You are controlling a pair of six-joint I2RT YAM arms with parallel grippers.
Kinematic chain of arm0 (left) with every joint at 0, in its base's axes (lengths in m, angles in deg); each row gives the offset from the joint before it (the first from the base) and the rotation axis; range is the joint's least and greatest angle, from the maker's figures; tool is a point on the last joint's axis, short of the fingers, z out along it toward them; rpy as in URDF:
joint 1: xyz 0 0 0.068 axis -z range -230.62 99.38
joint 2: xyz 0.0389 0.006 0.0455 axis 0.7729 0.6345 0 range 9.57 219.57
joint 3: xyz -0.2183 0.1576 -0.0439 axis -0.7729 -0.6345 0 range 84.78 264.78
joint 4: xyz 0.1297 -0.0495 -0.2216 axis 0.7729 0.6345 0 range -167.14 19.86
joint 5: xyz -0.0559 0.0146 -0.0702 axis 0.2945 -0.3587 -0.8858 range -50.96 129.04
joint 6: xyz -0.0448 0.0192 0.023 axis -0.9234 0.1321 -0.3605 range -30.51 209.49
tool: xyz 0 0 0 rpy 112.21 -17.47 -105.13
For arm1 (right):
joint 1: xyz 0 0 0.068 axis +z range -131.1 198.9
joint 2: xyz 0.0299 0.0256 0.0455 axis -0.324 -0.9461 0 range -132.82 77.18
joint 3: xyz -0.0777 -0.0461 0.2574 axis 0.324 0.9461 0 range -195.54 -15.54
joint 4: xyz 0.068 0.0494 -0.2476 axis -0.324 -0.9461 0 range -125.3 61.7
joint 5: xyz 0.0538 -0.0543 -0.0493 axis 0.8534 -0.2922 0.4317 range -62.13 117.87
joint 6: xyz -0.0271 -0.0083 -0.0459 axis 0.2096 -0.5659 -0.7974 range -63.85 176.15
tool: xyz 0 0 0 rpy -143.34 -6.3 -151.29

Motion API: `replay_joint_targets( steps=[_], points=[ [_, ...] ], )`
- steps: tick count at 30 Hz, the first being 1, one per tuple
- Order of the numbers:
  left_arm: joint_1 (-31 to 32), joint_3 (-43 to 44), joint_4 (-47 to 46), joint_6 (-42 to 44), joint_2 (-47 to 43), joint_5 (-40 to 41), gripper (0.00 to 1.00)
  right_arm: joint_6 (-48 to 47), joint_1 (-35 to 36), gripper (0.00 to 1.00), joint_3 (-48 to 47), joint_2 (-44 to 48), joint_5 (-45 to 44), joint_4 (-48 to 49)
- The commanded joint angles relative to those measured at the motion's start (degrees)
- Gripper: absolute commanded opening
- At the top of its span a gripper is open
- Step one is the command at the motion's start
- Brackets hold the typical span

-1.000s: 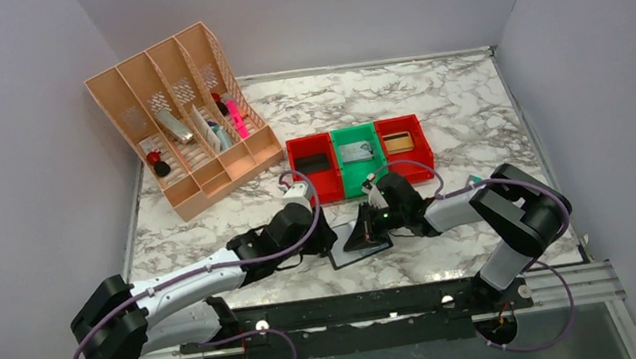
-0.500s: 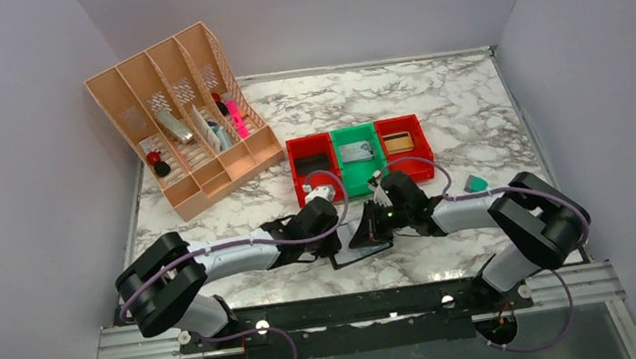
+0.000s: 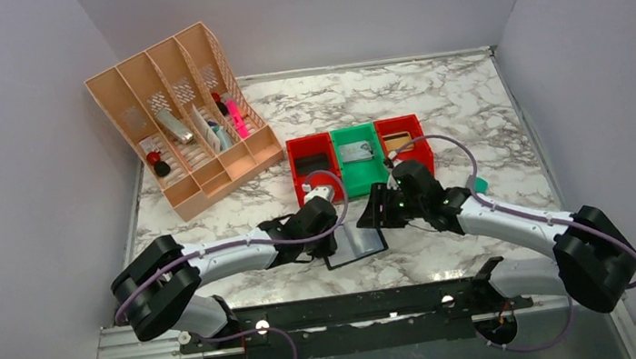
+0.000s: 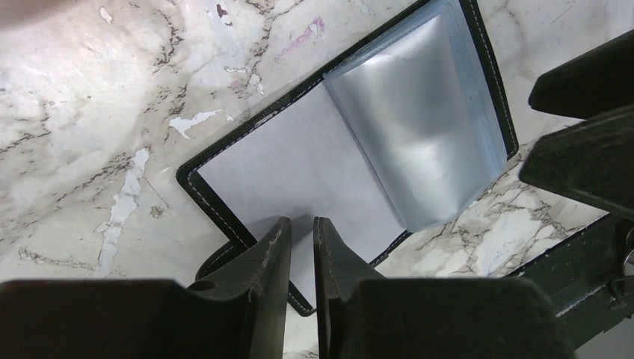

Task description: Take the credit cards out of the card holder

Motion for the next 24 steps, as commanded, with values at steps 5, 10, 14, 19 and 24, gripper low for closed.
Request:
replay_joint_targets(
  steps=[5, 10, 14, 19, 24],
  points=[
    [-0.1, -1.2, 1.6, 1.8, -3.6, 0.0, 0.23, -2.1, 0.2, 0.52, 1.7, -4.6, 5.2, 1.8],
    [0.0, -1.5, 1.8, 1.6, -4.1, 0.0, 0.24, -2.6, 0.2, 0.52, 1.7, -8.1, 8.4, 4.2],
    [-0.1, -1.4, 2.8, 1.5, -4.8, -0.1, 0.24, -2.4, 0.2, 0.52, 1.3, -10.7, 7.0, 3.2],
    [-0.1, -1.2, 6.7, 3.8, -5.8, 2.4, 0.25, -2.6, 0.2, 0.52, 0.7, -10.8, 3.9, 0.4],
    [-0.1, -2.6, 7.0, 4.0, -6.4, 2.1, 0.25, -2.6, 0.2, 0.53, 0.8, -11.3, 4.9, 0.9]
  ],
)
